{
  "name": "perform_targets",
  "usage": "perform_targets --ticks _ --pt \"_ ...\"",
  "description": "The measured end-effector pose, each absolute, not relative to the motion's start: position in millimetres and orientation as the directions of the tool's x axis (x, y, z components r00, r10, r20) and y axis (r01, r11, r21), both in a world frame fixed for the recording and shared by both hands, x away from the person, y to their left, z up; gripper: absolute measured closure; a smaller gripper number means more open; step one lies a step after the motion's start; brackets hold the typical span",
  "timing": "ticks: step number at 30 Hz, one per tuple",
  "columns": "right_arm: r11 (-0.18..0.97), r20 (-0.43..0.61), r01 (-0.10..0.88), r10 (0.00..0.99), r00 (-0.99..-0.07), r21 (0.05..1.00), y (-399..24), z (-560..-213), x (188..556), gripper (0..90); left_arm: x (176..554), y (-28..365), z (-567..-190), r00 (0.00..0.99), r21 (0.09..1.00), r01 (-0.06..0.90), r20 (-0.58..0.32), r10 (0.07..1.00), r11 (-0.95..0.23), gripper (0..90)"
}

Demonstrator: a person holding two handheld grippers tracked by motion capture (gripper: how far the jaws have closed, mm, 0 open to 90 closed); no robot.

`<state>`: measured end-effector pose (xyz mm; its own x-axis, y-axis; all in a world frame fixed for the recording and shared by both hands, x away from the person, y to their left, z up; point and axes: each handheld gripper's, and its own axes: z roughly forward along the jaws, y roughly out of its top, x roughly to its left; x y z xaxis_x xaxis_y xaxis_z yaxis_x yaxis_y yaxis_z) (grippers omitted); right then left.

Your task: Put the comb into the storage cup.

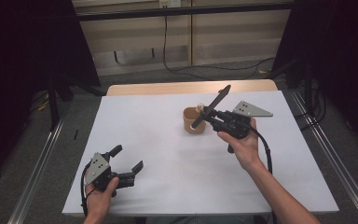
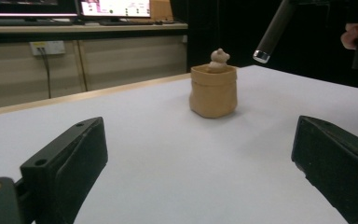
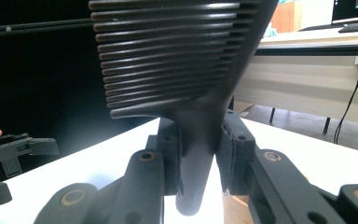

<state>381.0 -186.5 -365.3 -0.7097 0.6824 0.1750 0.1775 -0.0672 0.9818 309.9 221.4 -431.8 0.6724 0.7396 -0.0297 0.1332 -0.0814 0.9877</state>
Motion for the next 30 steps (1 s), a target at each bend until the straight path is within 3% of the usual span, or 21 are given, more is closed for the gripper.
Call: perform_targets --ticks 30 --pt "-0.033 0.127 0.153 0.74 -0.66 0.988 -193 -356 411 72.5 306 222 -436 0.651 0.984 0.155 -0.036 0.759 -0.087 3.5"
